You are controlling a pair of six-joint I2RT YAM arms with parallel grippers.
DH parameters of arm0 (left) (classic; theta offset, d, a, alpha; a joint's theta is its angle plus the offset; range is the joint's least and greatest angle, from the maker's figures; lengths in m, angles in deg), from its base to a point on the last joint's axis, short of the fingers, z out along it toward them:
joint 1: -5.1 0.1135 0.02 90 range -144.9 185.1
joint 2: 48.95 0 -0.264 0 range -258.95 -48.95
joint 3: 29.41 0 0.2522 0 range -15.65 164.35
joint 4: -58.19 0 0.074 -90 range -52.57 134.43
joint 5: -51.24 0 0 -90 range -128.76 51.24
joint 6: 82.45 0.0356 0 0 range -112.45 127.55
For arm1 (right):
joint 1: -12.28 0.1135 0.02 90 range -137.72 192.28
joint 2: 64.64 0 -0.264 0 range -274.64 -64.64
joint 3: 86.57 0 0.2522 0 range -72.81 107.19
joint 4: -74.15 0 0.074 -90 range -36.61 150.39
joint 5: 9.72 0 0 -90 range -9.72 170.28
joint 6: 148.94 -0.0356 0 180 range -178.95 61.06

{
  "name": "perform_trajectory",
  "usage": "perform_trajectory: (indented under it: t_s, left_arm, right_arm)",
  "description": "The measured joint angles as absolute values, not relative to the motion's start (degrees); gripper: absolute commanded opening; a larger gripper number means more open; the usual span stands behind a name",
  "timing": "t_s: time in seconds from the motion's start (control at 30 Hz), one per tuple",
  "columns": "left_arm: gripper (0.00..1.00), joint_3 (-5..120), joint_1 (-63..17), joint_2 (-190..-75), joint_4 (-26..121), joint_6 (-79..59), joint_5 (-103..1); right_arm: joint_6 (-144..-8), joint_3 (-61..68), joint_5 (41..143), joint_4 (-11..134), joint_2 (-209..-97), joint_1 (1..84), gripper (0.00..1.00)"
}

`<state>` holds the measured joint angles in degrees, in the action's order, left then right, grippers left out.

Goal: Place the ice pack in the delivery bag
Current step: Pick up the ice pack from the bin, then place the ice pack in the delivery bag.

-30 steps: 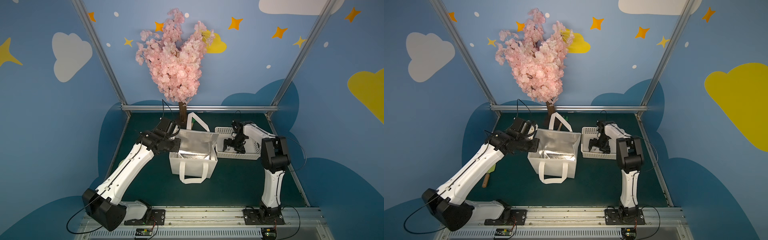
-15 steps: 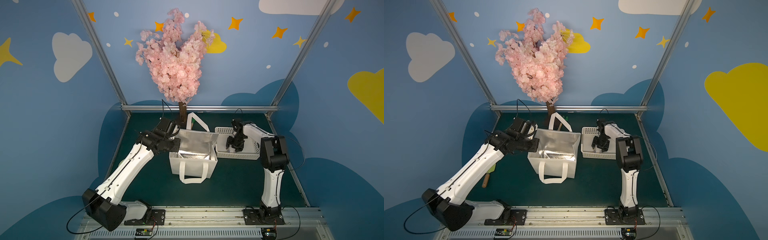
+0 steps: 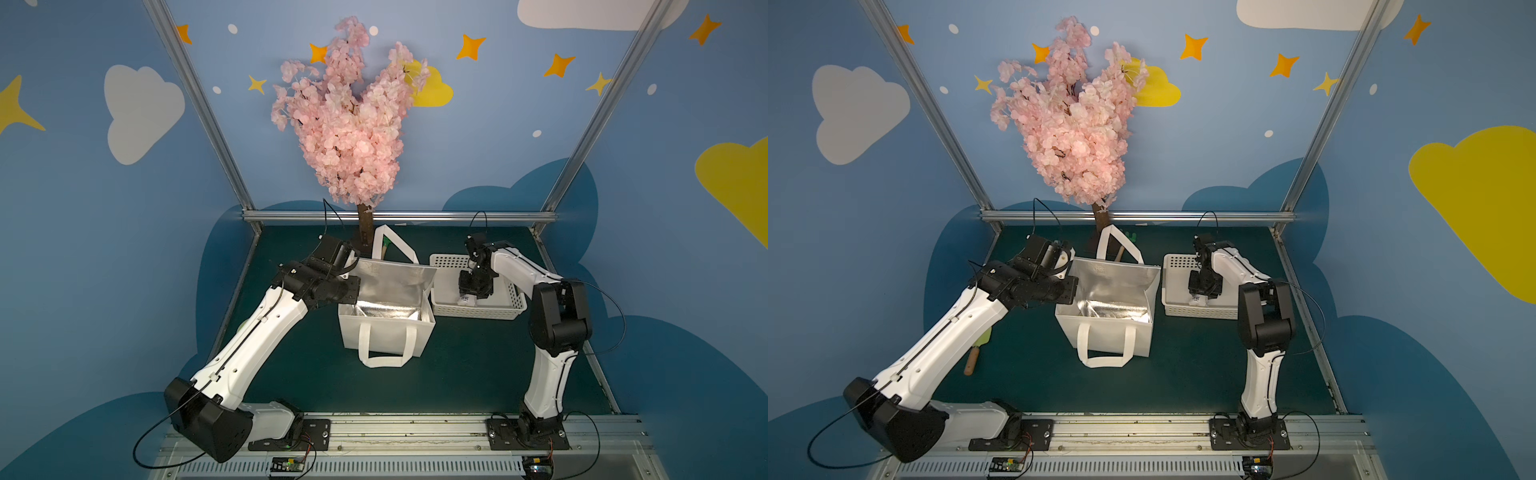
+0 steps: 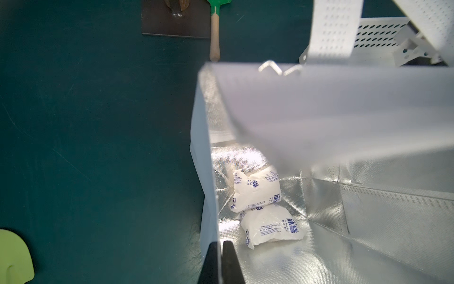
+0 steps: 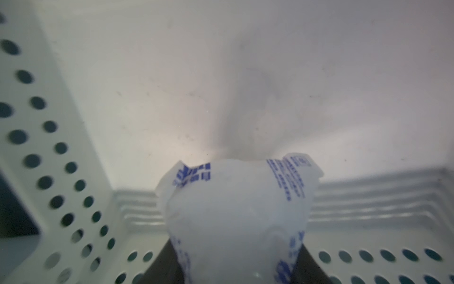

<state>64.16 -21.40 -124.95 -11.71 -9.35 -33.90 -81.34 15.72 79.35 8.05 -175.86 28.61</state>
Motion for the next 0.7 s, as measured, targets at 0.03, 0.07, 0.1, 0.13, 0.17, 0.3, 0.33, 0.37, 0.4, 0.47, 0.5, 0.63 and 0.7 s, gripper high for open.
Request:
perform_trajectory:
  t_s: [0.03,0.07,0.1,0.13,0.17,0.3,0.33,0.37,0.4,0.47,0.5,0.63,0.7]
  left_arm:
    - [0.03,64.16,-21.40,-124.95,-11.71,-9.35,-33.92]
    - [0.03,64.16,-21.40,-124.95,-11.69,-9.35,-33.92]
    - [0.03,64.16,-21.40,-124.95,-11.71,-9.35,-33.95]
    - [0.03,64.16,-21.40,-124.95,-11.69,-9.35,-33.99]
    - [0.03,64.16,-21.40,-124.95,-11.69,-9.35,-34.03]
    - [0.03,64.16,-21.36,-124.95,-11.67,-9.33,-34.19]
    - [0.03,64.16,-21.34,-124.95,-11.67,-9.33,-34.27]
    - [0.03,64.16,-21.32,-124.95,-11.65,-9.31,-34.32]
    - [0.03,64.16,-21.30,-124.95,-11.65,-9.29,-34.34]
    - [0.03,64.16,-21.30,-124.95,-11.65,-9.24,-34.36]
    - [0.03,64.16,-21.30,-124.95,-11.65,-9.16,-34.38]
    - [0.03,64.16,-21.30,-124.95,-11.65,-9.00,-34.54]
    - [0.03,64.16,-21.27,-124.95,-11.62,-8.85,-34.60]
  right_arm:
    - [-80.81,16.09,79.19,7.59,-174.33,28.61,0.30]
    - [-79.79,16.79,79.11,6.98,-172.28,28.70,0.30]
    - [-78.82,17.86,79.11,6.28,-170.18,28.83,0.30]
    - [-77.97,18.82,79.15,5.82,-168.65,28.90,0.30]
    - [-76.77,20.18,79.35,5.40,-166.66,29.05,0.31]
    - [-71.72,25.64,82.58,5.51,-159.05,30.78,0.35]
    - [-70.19,26.06,83.41,6.32,-157.11,31.76,0.35]
    - [-68.59,26.27,84.16,7.31,-155.03,33.18,0.35]
    - [-66.28,26.32,84.94,8.35,-153.04,35.15,0.36]
    - [-62.61,26.67,86.80,9.60,-150.44,39.30,0.36]
    - [-60.70,26.97,88.02,10.19,-149.59,41.55,0.36]
    - [-54.26,28.48,93.88,10.80,-149.33,47.87,0.36]
    - [-51.48,28.96,95.87,10.34,-150.16,50.19,0.38]
